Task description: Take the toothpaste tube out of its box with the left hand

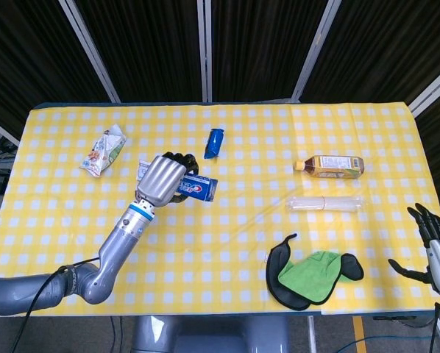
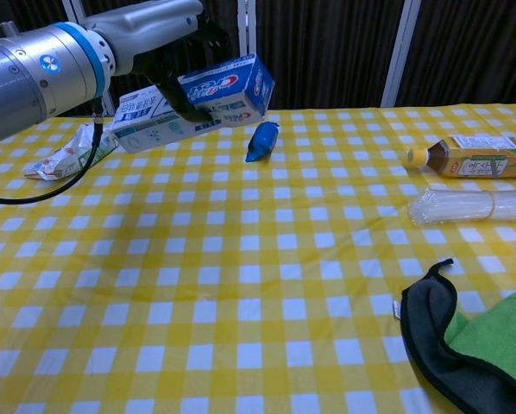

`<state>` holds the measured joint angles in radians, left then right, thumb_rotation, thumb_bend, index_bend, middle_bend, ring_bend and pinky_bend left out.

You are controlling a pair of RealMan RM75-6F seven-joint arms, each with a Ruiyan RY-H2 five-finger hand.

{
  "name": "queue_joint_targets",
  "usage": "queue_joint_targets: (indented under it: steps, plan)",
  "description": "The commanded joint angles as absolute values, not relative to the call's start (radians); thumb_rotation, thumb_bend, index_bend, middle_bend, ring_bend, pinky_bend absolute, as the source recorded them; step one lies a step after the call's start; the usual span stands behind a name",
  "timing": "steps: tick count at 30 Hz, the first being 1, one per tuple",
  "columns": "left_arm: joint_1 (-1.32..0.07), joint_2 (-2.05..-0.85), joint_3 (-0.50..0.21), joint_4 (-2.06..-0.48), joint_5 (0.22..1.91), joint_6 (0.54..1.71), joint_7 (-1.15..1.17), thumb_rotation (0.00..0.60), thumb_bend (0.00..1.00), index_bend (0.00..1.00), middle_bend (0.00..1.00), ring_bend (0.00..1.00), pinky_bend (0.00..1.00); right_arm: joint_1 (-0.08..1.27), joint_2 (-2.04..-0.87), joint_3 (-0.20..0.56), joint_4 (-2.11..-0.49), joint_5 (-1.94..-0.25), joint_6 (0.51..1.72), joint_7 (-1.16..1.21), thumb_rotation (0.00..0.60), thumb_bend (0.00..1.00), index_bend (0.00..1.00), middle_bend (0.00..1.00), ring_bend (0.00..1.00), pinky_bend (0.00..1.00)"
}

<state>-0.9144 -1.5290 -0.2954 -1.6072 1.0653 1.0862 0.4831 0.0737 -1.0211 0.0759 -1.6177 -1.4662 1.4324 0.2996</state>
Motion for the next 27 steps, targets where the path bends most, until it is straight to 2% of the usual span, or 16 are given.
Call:
queue_joint_targets:
  steps: [1, 11, 27]
  plan:
    - [-0.909, -1.559, -0.326, -1.606, 1.103, 1.139, 0.425, 0.6, 0.45, 0.51, 0.31, 0.34, 0.38, 0.074, -1.022, 0.076, -1.618, -1.467, 1.432, 0.3, 0.6, 0.06, 0.0, 0.0, 0.0, 0.0]
    - [-0.893, -1.676, -0.403, -1.559, 1.237, 1.316, 0.195, 0.6, 0.45, 0.48, 0.31, 0.34, 0.37, 0.073, -1.025, 0.077, -1.615, -1.469, 1.436, 0.303, 0.6, 0.06, 0.0, 0.0, 0.0, 0.0]
    - [-0.883, -1.723, -0.44, -1.55, 1.276, 1.369, 0.086, 0.6, 0.41, 0.4, 0.23, 0.27, 0.32, 0.073, -1.026, 0.078, -1.616, -1.469, 1.437, 0.301, 0.6, 0.06, 0.0, 0.0, 0.0, 0.0]
